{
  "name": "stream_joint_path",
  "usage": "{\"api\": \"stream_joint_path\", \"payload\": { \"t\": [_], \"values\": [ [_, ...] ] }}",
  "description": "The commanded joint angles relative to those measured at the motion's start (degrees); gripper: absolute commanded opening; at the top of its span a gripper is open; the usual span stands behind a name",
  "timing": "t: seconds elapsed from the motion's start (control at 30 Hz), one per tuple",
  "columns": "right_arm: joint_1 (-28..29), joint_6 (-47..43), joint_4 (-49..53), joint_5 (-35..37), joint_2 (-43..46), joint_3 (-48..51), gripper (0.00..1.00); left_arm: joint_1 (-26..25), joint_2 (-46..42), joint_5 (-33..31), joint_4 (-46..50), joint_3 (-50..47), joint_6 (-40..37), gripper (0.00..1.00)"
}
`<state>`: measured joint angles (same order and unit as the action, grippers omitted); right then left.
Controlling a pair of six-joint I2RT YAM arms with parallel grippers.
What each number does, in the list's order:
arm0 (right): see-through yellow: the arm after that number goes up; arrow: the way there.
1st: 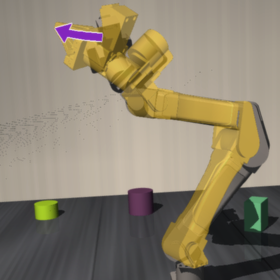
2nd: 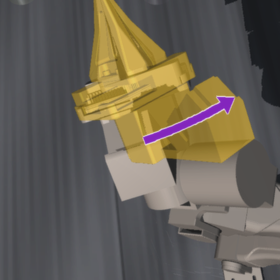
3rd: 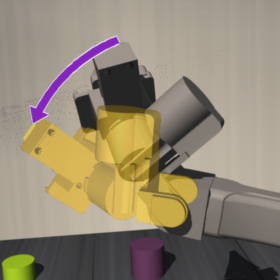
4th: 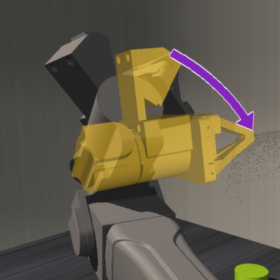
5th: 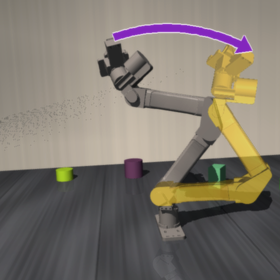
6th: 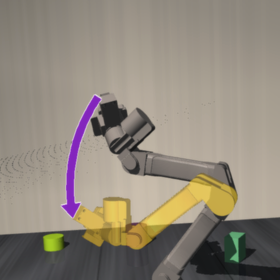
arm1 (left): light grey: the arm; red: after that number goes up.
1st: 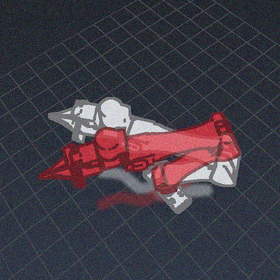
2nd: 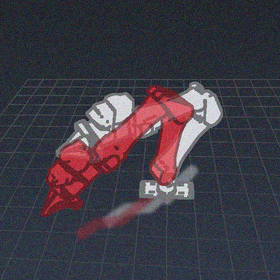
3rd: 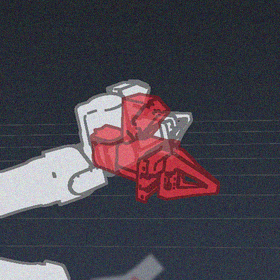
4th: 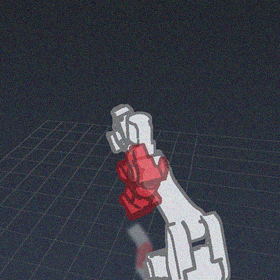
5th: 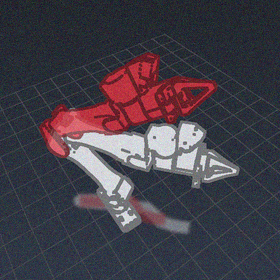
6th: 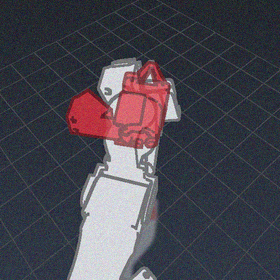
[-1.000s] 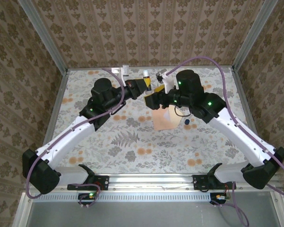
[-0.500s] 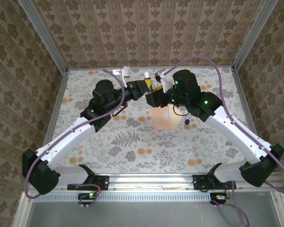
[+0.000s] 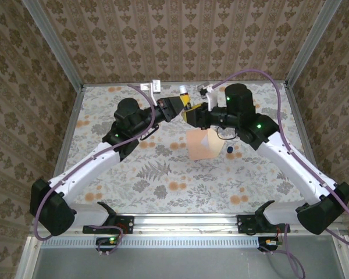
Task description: Place the letter into the envelope and seal it
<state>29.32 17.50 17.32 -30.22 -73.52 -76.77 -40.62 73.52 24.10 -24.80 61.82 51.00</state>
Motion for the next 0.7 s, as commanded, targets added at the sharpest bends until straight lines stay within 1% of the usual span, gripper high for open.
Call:
{"api": "stream_joint_path", "payload": {
  "t": [0.0, 0.1, 0.17, 0.27, 0.4, 0.5, 0.67],
  "values": [
    [-5.92, 10.80, -13.26, -14.33, 2.44, 2.53, 0.26, -0.03, 0.53, 9.46, -8.71, 0.18, 2.54, 0.00],
    [-8.31, 17.33, -21.46, -22.21, 3.25, 4.14, 0.25, -0.05, 2.17, 13.21, -14.78, 0.48, 4.36, 0.00],
    [-8.94, 20.68, -25.58, -25.54, 3.54, 4.41, 0.25, -0.24, 3.26, 16.40, -18.64, 0.74, 5.73, 0.00],
    [-9.16, 23.50, -29.15, -29.23, 4.21, 3.71, 0.24, -0.76, 5.01, 20.54, -23.05, 2.02, 7.18, 0.00],
    [-9.19, 26.09, -32.28, -32.62, 5.00, 2.37, 0.24, -2.21, 6.84, 25.33, -25.86, 3.76, 7.40, 0.00],
    [-9.19, 27.32, -33.56, -33.77, 5.66, 1.64, 0.23, -3.13, 8.15, 28.29, -28.00, 4.78, 8.11, 0.00],
    [-9.10, 28.38, -34.99, -35.72, 6.10, 0.85, 0.23, -3.67, 9.82, 30.37, -32.76, 5.47, 10.99, 0.00]
  ]
}}
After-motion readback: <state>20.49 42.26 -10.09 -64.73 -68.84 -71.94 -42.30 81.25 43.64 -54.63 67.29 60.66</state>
